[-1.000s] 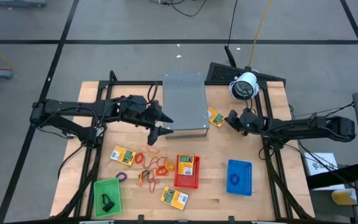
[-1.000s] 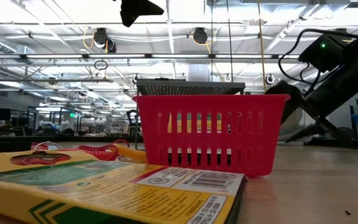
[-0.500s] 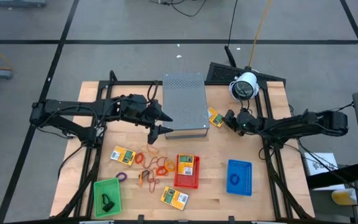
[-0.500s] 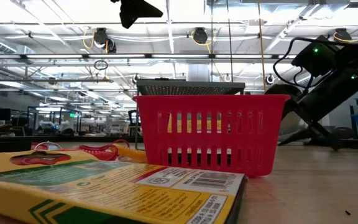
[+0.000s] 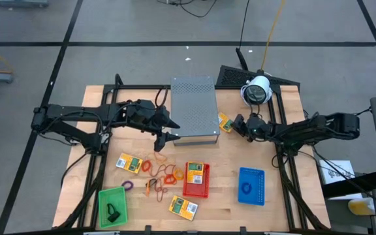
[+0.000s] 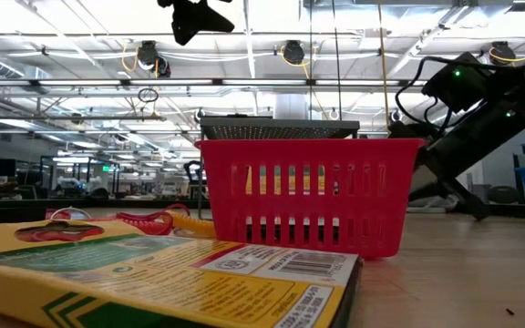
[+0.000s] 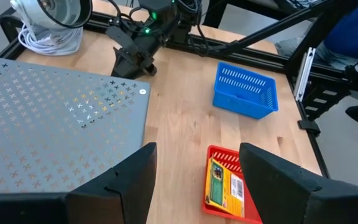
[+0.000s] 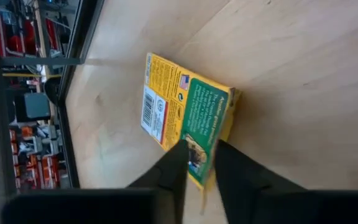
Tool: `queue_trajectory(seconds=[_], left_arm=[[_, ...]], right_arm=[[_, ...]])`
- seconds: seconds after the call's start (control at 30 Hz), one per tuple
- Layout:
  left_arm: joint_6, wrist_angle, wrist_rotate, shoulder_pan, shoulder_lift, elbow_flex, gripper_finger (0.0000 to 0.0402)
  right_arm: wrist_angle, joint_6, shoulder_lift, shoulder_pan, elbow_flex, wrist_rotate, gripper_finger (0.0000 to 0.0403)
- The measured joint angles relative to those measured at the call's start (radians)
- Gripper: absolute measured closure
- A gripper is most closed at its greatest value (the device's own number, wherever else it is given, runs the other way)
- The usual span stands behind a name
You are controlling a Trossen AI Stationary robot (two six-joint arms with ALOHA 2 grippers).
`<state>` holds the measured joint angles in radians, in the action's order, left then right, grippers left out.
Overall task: Pick & Place Office Desk Supplies
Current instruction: Put the yellow crayon box into the red bin
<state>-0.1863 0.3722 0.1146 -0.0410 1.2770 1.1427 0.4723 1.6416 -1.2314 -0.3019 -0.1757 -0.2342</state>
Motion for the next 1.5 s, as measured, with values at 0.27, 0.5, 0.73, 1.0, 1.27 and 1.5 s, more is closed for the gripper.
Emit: queue_trajectory(seconds=[0.27,0.5,0.73,1.0,1.27,1.5], left_arm=[[0.002,0.0,0.0,0.0,0.0,0.0,0.0163],[0.002,0.01,0.0,0.0,0.0,0.0,0.0163],[0.001,0.042,0.0,0.0,-0.037,0.0,0.0163],[-0.005,0.054,-0.001,0.0,-0.146,0.0,0.0163],[0.001,0.05,-0.002,0.0,-0.262,0.002,0.0163],[-0.001,0.081,-0.002,0.008,-0.333,0.002,0.0163]], right_arm=[[0.024,-0.07,-0.001,0.0,0.002,0.003,0.0398],[0.136,-0.225,-0.005,0.002,0.007,0.002,0.0402],[0.166,-0.374,-0.003,0.006,0.007,0.011,0.0402],[0.164,-0.475,0.044,0.082,0.006,-0.063,0.0402],[-0.007,-0.556,0.222,0.173,0.005,-0.152,0.0403],[-0.203,-0.592,0.426,0.278,0.005,-0.291,0.0403]])
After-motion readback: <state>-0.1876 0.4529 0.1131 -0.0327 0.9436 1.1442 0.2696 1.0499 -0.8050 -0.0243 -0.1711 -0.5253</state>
